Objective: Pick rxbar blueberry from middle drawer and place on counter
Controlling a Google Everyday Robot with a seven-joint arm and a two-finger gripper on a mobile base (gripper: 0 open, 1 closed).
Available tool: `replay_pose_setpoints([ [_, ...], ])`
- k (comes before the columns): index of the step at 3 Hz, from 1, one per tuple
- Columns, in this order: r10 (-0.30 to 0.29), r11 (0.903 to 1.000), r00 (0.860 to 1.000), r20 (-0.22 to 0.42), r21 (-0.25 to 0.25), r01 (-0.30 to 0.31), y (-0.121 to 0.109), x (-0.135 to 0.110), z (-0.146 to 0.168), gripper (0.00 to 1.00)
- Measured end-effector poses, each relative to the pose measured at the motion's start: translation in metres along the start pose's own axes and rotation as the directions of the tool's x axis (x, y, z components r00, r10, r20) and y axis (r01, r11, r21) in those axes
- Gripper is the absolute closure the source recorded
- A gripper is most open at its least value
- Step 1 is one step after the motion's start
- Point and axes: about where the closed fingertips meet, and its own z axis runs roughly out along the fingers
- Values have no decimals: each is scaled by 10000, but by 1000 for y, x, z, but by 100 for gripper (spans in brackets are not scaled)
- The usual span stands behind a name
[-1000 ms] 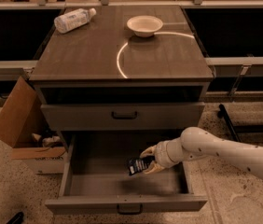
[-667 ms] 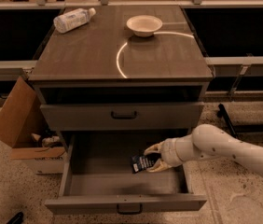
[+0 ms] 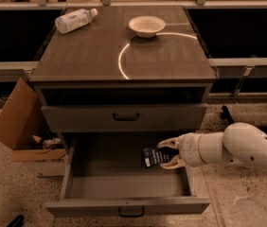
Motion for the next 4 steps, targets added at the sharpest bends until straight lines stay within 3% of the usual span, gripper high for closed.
replay_pose_setpoints([
  [2,-108,9996,9999,27,268,108,-10,-5,-18,100],
  [4,-503,9929,9963,697,1113,424,-68,-45,-106,100],
])
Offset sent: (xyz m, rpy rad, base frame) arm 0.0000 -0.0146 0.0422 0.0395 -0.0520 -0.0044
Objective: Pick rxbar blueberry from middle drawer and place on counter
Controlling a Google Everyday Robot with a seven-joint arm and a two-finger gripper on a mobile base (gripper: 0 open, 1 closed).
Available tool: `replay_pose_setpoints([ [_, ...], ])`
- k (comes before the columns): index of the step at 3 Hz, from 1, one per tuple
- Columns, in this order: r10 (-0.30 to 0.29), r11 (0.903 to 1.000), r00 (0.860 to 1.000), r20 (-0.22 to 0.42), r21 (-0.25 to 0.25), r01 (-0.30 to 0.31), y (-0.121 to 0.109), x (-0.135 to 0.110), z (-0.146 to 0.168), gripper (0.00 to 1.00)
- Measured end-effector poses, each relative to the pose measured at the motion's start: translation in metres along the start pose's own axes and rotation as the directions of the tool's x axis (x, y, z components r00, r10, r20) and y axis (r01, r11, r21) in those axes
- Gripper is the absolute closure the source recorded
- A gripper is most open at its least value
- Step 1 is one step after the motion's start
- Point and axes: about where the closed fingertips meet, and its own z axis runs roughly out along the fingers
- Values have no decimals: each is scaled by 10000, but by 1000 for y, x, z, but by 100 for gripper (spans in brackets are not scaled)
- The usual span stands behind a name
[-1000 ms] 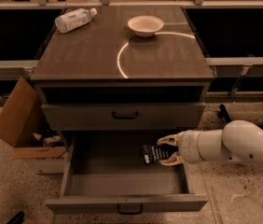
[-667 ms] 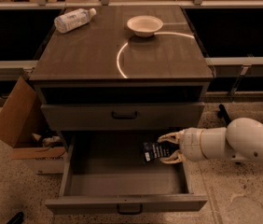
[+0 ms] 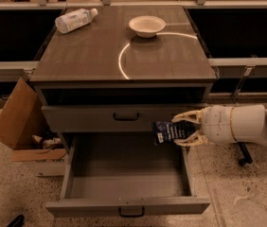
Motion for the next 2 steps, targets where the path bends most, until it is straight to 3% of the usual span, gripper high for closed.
replay_pose_setpoints([
  [1,7,10000,10000,74,-31,-7,-4,-1,1,100],
  [2,407,9985,9961,779,334,-434,-32,1,-7,100],
])
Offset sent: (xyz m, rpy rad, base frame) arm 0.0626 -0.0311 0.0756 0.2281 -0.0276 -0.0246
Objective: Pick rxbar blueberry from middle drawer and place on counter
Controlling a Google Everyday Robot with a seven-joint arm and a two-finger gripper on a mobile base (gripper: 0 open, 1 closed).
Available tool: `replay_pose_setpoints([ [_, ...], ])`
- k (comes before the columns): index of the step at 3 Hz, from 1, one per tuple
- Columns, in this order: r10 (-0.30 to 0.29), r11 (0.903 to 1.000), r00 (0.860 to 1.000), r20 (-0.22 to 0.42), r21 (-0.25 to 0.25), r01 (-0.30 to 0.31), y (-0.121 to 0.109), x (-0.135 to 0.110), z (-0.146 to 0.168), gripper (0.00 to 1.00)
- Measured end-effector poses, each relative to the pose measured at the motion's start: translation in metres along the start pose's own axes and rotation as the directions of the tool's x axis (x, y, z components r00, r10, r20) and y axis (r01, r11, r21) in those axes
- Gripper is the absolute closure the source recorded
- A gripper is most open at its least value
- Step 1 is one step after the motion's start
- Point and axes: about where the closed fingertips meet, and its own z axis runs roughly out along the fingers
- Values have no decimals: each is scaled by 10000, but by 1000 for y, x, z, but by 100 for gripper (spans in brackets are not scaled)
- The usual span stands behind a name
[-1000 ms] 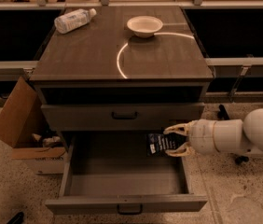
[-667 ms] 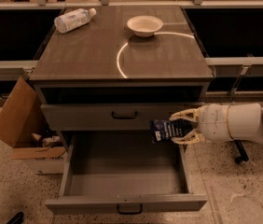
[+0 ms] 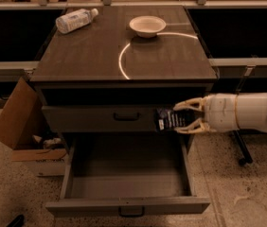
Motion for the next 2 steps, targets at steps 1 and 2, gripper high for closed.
replay_pose_setpoints([
  [1,377,9970,9981,490,655,-409,-47,3,-15,100],
  [2,323,9869,9961,819,1549,-447,-99,-5,-37,100],
])
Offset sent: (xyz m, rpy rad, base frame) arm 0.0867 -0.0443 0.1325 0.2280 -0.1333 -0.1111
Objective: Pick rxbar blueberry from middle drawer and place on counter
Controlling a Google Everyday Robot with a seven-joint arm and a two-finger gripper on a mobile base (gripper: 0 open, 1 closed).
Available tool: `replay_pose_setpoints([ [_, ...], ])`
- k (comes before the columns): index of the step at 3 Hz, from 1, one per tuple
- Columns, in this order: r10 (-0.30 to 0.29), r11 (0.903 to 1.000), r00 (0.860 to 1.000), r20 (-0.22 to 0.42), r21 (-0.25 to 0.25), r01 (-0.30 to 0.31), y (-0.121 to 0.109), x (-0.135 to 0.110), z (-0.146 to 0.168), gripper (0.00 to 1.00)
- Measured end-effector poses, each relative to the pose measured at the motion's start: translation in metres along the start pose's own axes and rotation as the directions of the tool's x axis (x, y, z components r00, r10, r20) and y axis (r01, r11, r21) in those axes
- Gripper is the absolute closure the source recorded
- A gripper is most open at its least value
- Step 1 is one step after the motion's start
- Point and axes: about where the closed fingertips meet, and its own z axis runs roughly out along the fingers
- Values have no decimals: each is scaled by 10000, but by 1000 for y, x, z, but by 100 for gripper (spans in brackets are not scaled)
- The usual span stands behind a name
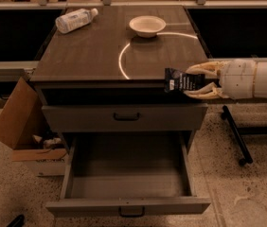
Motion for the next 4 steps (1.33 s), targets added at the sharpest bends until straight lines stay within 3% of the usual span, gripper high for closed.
replay_pose_setpoints([
  [1,0,10000,10000,0,0,0,0,0,0,100],
  [3,511,9980,9986,115,366,-515,-42,-10,20,100],
  [4,1625,9858,9866,-164,465,-1616,-74,-9,45,100],
])
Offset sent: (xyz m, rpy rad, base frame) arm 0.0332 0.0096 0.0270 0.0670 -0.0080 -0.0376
